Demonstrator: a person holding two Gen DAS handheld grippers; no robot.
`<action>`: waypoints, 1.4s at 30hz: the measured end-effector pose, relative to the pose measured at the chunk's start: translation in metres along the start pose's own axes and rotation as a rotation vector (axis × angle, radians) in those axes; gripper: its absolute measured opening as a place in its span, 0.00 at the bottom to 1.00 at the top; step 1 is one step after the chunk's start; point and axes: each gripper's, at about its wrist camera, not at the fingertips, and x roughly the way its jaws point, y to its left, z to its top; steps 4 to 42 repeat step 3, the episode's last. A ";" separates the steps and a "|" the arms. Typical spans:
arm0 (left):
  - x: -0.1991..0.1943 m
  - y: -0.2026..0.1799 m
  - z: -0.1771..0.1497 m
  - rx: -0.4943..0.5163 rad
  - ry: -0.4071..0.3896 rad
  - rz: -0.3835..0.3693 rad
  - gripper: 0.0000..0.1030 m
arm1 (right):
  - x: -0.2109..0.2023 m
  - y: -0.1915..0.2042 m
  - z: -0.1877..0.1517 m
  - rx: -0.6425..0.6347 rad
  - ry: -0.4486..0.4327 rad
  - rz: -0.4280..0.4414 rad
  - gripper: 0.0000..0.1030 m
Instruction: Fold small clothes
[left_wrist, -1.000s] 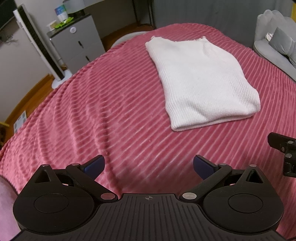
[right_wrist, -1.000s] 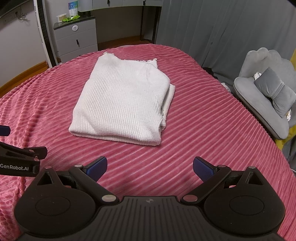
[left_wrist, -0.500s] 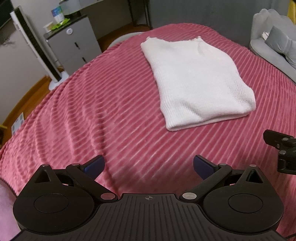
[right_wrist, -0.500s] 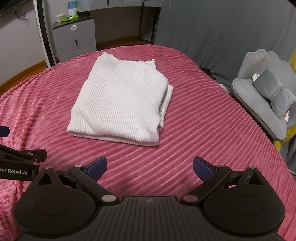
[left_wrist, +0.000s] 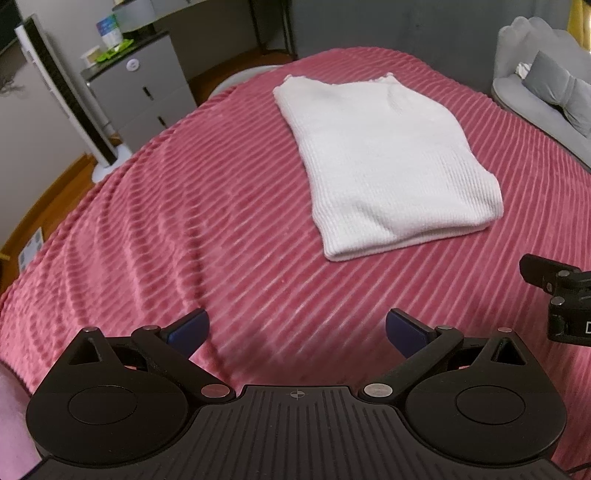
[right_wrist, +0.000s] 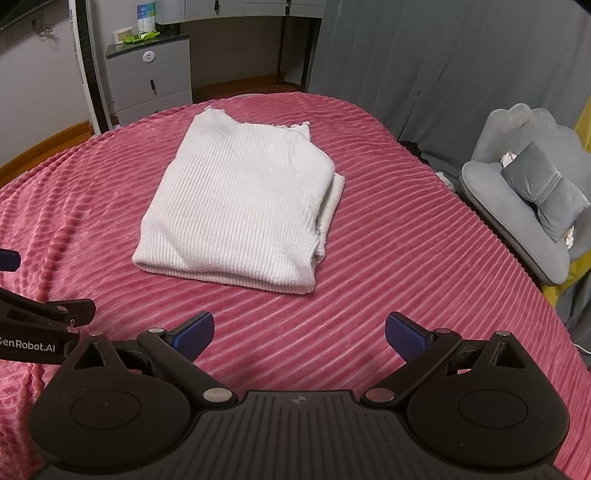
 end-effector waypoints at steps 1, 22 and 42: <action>0.000 0.000 0.000 0.002 -0.001 0.002 1.00 | 0.000 0.000 0.000 0.002 -0.002 -0.001 0.96; 0.000 -0.001 0.000 0.004 -0.004 0.000 1.00 | -0.001 0.000 0.000 0.005 -0.006 0.000 0.96; 0.000 -0.001 0.000 0.004 -0.004 0.000 1.00 | -0.001 0.000 0.000 0.005 -0.006 0.000 0.96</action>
